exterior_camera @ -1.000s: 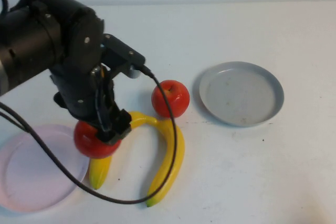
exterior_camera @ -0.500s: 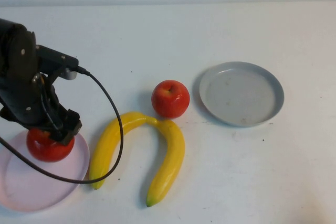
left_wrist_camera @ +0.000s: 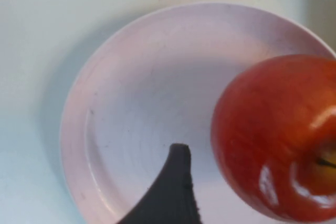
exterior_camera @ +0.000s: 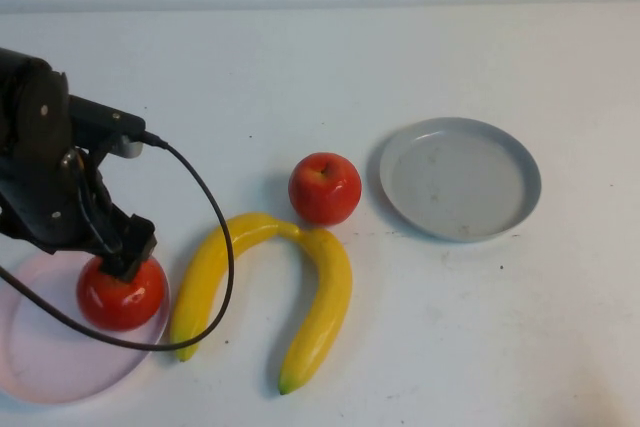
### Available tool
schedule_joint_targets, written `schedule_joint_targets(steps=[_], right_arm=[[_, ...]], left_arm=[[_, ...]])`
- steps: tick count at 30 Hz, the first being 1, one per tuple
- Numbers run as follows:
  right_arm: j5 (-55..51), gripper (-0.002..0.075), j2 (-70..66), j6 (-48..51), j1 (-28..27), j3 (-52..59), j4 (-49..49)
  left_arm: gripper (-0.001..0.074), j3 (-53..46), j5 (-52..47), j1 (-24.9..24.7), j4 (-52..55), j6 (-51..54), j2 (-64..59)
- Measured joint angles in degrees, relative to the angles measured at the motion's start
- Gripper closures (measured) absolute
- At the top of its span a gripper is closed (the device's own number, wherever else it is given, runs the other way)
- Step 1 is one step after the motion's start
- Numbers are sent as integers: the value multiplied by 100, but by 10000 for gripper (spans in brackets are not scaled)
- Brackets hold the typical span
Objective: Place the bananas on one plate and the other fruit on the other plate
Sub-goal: Put one type of fruit in the left plate
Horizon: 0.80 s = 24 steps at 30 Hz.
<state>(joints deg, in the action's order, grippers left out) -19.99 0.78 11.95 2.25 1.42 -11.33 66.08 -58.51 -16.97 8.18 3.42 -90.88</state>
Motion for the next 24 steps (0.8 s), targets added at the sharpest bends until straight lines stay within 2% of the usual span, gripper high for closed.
schedule_joint_targets(steps=[9, 14, 24], right_arm=[[0, 743, 0, 0, 0, 0, 0], [0, 741, 0, 0, 0, 0, 0], [0, 741, 0, 0, 0, 0, 0]], left_arm=[[67, 11, 256, 0, -74, -19, 34], [66, 361, 530, -83, -403, 269, 18], [66, 2223, 779, -1124, -539, 426, -1371]])
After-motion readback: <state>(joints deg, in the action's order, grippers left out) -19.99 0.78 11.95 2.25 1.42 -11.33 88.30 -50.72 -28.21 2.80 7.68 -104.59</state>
